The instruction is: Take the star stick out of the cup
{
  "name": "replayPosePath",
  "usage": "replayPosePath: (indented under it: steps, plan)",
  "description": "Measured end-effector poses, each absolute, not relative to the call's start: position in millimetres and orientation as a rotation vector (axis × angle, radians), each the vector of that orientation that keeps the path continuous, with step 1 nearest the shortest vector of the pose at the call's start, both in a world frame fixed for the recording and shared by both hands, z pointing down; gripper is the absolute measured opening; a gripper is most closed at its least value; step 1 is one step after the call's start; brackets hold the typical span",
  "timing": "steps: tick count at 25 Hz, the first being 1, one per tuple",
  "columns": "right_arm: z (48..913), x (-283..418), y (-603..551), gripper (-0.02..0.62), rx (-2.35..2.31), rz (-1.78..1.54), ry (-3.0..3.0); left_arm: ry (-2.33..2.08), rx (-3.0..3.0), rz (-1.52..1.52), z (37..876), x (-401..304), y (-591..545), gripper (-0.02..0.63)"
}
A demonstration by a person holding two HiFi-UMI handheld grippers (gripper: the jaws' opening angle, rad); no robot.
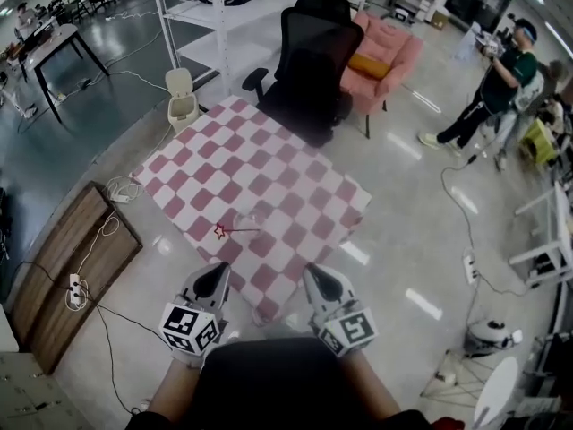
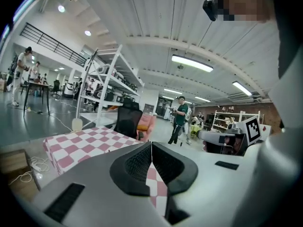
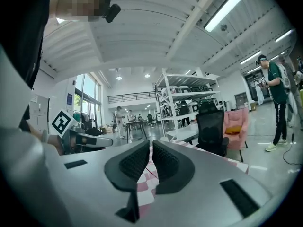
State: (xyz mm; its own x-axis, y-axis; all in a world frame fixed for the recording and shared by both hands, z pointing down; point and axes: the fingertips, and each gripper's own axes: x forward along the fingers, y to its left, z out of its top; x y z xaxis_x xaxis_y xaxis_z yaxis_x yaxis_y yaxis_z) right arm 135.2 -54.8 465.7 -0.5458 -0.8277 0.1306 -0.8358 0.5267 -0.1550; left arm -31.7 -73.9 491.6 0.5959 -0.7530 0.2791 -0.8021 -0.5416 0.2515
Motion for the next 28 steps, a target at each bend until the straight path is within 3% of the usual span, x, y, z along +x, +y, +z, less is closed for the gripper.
replayPosePath:
  steps: [16,23,28]
  plan:
    - [485,148,-112,0.034,1.350,0.370,-2.737,-1.465,2.305,0.237,513,-51,-111,0.048]
    - [488,112,-121,0.034,1.402,0.390,-2.659,-1.410,2.289,0.288,535,-83,-138,0.158]
    - [489,98,-121,0.034,1.471,0.374,-2.590,-1.305,2.290,0.301,560,-92,-151,0.178]
